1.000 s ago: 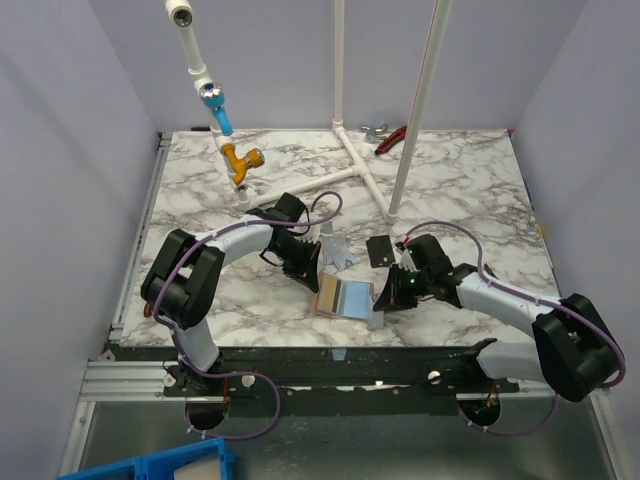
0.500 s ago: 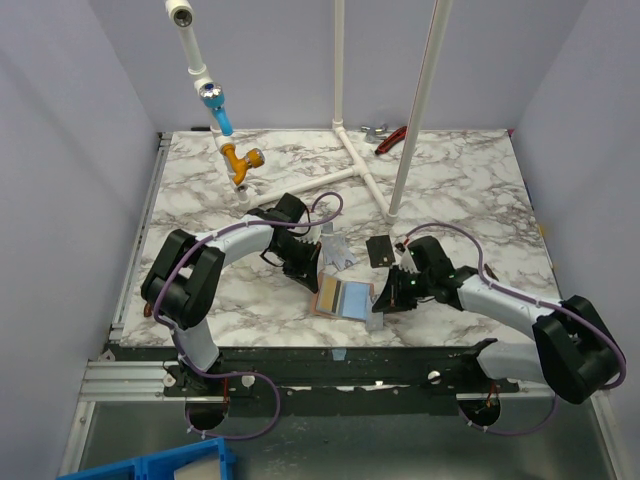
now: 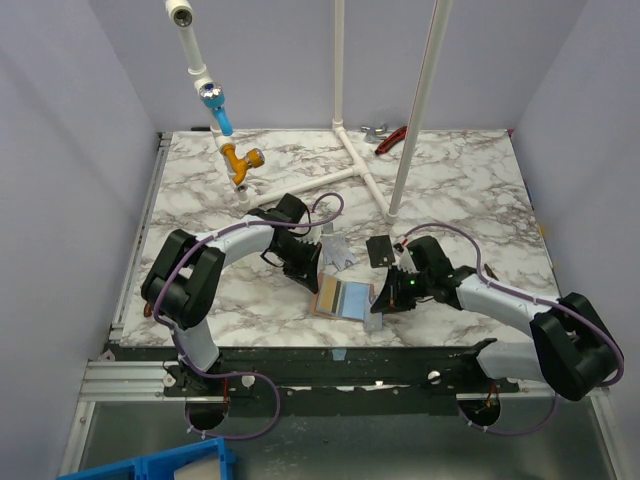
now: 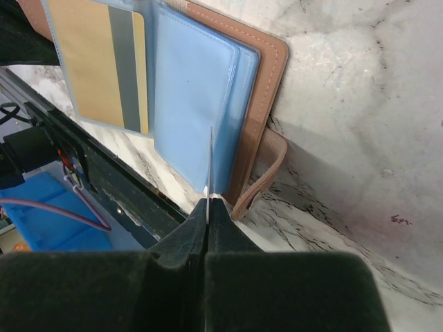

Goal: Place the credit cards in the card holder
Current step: Turn over the card slot in the card holder.

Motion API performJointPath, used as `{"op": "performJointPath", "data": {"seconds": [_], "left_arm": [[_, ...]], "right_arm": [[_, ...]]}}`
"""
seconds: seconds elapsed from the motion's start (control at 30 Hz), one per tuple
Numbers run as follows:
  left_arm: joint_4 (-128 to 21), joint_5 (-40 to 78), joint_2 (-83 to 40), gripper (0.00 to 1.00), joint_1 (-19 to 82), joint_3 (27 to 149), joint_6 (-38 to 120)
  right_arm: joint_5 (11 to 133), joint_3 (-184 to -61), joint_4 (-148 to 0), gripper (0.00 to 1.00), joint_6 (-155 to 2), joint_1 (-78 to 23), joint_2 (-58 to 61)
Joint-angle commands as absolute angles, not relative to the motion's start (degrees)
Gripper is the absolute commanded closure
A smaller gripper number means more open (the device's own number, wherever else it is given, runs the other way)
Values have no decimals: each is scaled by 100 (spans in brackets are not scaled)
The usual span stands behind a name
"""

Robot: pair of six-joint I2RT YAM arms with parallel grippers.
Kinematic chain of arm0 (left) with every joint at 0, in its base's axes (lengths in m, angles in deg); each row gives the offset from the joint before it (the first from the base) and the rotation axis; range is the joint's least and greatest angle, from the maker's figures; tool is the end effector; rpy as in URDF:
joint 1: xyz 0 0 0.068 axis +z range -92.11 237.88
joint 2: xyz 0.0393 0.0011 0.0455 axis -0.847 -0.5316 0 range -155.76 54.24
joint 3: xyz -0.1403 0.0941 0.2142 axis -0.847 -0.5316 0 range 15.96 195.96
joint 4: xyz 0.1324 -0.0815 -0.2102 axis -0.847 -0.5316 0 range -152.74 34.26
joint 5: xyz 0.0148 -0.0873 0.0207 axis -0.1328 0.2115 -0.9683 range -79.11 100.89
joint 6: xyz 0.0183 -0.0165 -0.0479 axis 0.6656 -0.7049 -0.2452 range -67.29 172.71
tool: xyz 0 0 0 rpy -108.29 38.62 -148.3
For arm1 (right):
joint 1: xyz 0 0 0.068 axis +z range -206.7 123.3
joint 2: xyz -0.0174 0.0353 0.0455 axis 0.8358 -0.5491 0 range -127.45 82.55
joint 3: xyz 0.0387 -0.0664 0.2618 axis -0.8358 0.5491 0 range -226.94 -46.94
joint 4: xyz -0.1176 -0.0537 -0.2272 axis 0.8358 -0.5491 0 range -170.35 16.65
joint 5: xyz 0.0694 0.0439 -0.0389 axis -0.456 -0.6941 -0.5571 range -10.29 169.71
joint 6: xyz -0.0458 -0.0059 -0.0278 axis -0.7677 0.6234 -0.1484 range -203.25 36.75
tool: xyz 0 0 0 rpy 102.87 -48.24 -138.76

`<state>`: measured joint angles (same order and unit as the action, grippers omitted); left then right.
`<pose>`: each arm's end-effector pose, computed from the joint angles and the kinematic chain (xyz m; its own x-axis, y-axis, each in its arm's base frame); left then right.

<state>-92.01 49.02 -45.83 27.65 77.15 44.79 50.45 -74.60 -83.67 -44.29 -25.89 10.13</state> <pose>0.2660 -0.1804 0.1677 -0.9006 0.3993 -0.1716 0.4126 0.6614 -0.6264 0.1770 0.1259 0.1492 -0.9797 0.0546 -0.1931 -0.0914 0.7352 0.6716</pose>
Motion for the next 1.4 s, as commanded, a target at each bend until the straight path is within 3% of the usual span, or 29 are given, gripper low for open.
{"op": "performJointPath", "data": {"seconds": [0.0, 1.37], "left_arm": [[-9255, 4843, -4425, 100, 2713, 7818, 4586], [-9223, 4839, -4319, 100, 2682, 7742, 4647]], "right_arm": [[4870, -7374, -8214, 99, -4449, -2559, 934], [4741, -6966, -7503, 99, -4234, -2560, 411]]}}
